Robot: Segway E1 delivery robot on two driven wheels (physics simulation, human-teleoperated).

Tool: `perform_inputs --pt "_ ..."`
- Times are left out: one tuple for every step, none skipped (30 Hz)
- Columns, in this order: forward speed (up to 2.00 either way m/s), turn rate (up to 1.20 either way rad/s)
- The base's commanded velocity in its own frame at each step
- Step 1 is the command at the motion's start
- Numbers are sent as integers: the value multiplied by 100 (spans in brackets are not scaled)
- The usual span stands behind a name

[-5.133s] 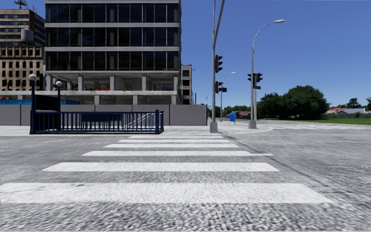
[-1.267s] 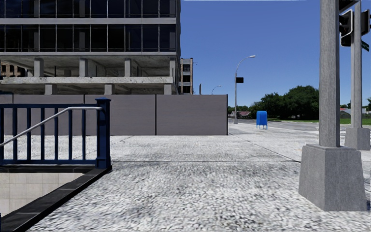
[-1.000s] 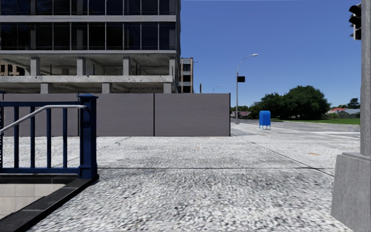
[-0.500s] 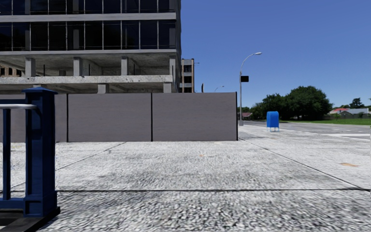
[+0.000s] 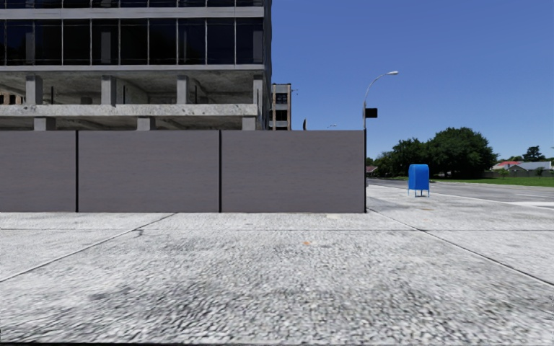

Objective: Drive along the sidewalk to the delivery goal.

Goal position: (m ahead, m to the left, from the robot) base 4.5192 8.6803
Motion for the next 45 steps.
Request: perform_inputs --pt "154 11" --pt "154 15" --pt "154 18" --pt "154 18" --pt "154 22" --pt "154 27" --pt "154 27" --pt "154 34" --pt "154 40" --pt "154 47" --pt "154 47" --pt "153 51" --pt "153 56" --pt "153 56" --pt "153 60" --pt "153 61" --pt "153 61" --pt "153 61" --pt "153 61" --pt "153 61" --pt "153 61" --pt "153 61" --pt "153 61" --pt "153 61" --pt "153 61" --pt "153 61" --pt "153 61" --pt "153 61" --pt "153 61" --pt "153 61" --pt "153 61" --pt "153 61" --pt "153 61" --pt "153 61" --pt "153 61" --pt "153 61" --pt "153 61" --pt "153 61" --pt "153 61" --pt "153 61" --pt "153 61" --pt "153 61" --pt "153 61" --pt "153 61" --pt "153 61"
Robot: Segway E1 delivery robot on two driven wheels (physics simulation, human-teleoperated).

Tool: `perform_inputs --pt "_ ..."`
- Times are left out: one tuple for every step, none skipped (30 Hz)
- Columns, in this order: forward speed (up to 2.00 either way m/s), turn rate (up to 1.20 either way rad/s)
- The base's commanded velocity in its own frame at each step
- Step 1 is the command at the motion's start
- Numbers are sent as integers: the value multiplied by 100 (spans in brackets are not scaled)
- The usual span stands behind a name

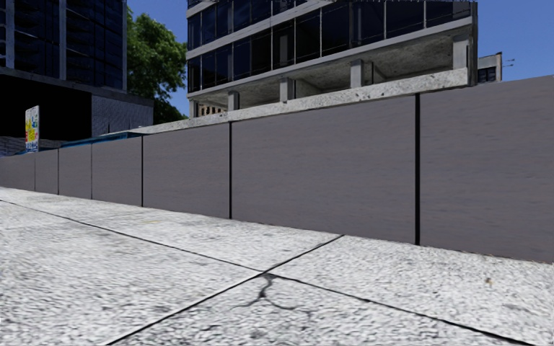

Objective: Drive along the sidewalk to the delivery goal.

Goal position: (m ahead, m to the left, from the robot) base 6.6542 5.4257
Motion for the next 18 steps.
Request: perform_inputs --pt "153 61" --pt "153 61" --pt "153 61" --pt "153 61" --pt "153 61" --pt "153 61" --pt "153 61" --pt "153 61" --pt "153 61" --pt "153 61" --pt "153 61" --pt "153 61" --pt "153 61" --pt "153 61" --pt "153 61" --pt "153 61" --pt "153 61" --pt "153 61"
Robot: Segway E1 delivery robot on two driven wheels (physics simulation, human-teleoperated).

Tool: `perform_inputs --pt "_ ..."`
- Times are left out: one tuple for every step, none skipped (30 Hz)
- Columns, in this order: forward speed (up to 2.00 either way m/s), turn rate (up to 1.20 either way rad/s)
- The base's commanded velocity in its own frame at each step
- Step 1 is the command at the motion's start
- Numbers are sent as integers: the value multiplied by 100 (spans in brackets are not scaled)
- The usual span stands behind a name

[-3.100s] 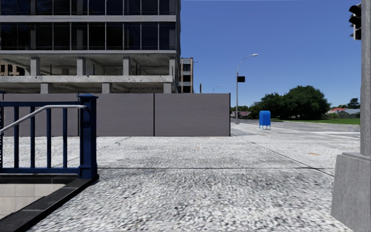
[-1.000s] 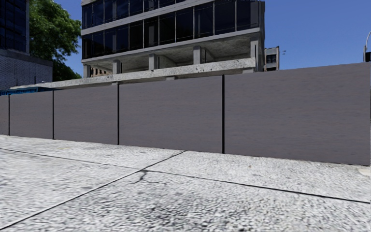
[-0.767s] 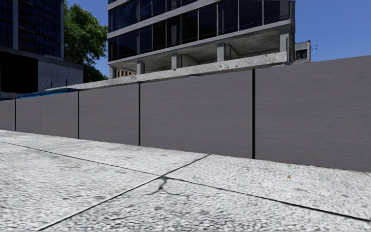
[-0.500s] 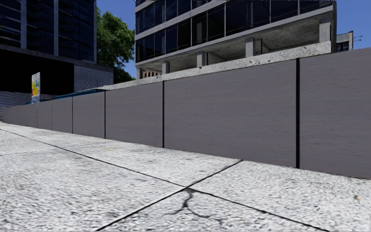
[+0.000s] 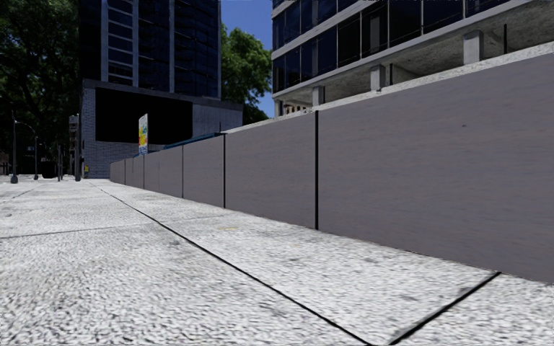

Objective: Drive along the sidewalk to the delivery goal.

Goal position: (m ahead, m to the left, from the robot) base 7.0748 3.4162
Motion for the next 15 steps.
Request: perform_inputs --pt "153 61" --pt "153 61" --pt "153 61" --pt "153 61" --pt "153 61" --pt "153 61" --pt "153 61" --pt "153 61" --pt "153 61" --pt "153 61" --pt "153 61" --pt "153 61" --pt "153 61" --pt "153 61" --pt "153 57"
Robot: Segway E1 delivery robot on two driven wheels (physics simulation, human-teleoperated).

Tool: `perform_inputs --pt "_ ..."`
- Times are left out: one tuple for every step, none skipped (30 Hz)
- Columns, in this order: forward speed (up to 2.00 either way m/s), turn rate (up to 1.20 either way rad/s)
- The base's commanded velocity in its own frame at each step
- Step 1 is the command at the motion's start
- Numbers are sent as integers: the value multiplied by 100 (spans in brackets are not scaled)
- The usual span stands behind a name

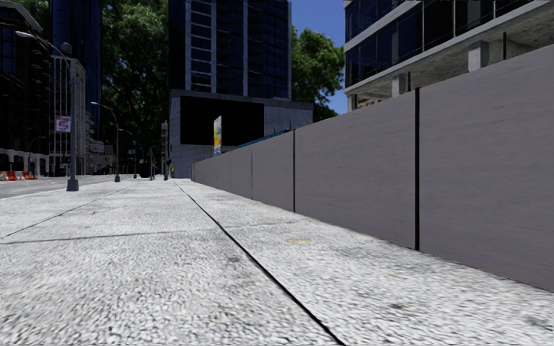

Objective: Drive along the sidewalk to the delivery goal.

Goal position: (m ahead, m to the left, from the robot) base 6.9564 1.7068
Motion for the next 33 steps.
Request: perform_inputs --pt "153 45" --pt "153 30" --pt "153 0" --pt "153 0" --pt "153 0" --pt "153 0" --pt "153 0" --pt "153 0" --pt "153 0" --pt "153 0" --pt "152 0" --pt "152 0" --pt "152 0" --pt "152 0" --pt "152 0" --pt "152 0" --pt "152 0" --pt "152 0" --pt "152 0" --pt "152 0" --pt "152 8" --pt "154 16" --pt "154 23" --pt "154 23" --pt "154 32" --pt "154 36" --pt "154 37" --pt "154 37" --pt "154 39" --pt "154 40" --pt "154 40" --pt "154 40" --pt "154 40"
